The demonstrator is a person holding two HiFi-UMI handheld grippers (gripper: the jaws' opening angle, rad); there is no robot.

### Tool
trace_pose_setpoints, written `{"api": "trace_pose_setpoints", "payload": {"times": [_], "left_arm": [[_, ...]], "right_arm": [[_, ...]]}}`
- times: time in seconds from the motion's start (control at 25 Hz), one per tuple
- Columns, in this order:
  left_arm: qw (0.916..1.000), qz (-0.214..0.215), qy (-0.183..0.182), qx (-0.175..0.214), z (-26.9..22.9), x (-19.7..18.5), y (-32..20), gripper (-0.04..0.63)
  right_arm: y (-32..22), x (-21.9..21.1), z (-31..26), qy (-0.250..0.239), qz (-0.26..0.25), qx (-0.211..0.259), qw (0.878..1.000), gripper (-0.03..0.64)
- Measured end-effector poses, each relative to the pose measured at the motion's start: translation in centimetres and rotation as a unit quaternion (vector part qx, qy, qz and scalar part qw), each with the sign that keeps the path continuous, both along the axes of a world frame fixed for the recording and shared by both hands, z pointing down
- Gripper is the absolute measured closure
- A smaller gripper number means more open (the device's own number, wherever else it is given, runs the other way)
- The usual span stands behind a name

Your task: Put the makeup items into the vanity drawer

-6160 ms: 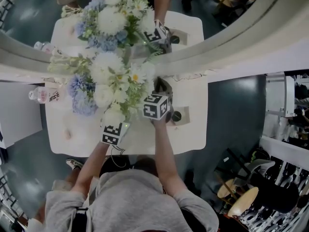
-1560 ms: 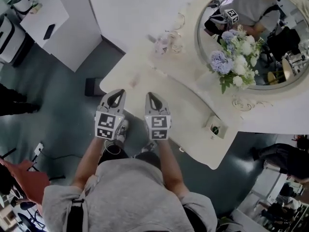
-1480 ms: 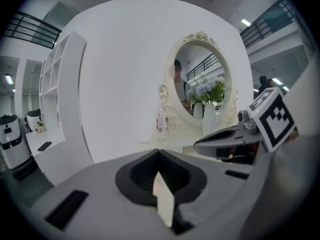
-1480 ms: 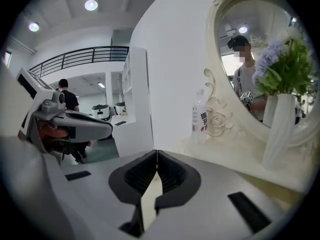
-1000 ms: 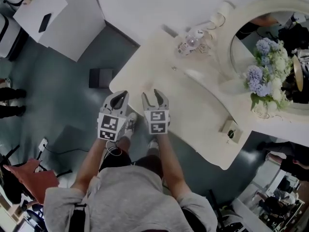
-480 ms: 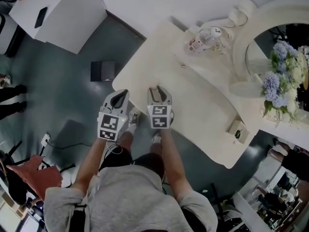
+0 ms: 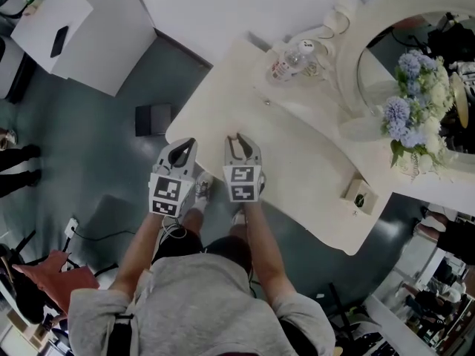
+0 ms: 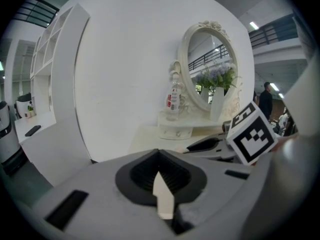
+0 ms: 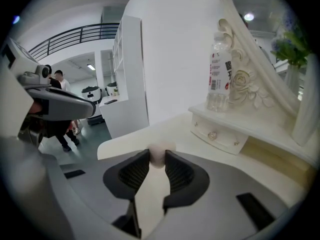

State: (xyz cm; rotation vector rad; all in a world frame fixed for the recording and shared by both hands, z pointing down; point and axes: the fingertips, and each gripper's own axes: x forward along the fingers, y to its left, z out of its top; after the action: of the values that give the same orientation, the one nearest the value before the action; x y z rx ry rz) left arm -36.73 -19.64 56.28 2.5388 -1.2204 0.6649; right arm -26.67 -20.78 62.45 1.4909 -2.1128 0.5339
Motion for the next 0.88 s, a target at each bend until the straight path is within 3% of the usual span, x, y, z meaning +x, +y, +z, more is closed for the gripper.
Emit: {"api": "trace_pose_setpoints", "payload": {"times": [0.48, 0.88], "left_arm": [[0.9940, 0.095, 0.023, 0.050, -6.6, 12.1, 1.3, 0.594], [0.9691, 0.233, 0.045, 0.069, -9.2, 26.6, 5.4, 0.594]], "right_arm": [[4.1, 11.8, -9.1, 0.002, 0.093, 0.074, 0.993, 0.512], [11.3, 25.7, -12.4, 0.020, 0.237, 0.106, 0.965, 0.514]]}}
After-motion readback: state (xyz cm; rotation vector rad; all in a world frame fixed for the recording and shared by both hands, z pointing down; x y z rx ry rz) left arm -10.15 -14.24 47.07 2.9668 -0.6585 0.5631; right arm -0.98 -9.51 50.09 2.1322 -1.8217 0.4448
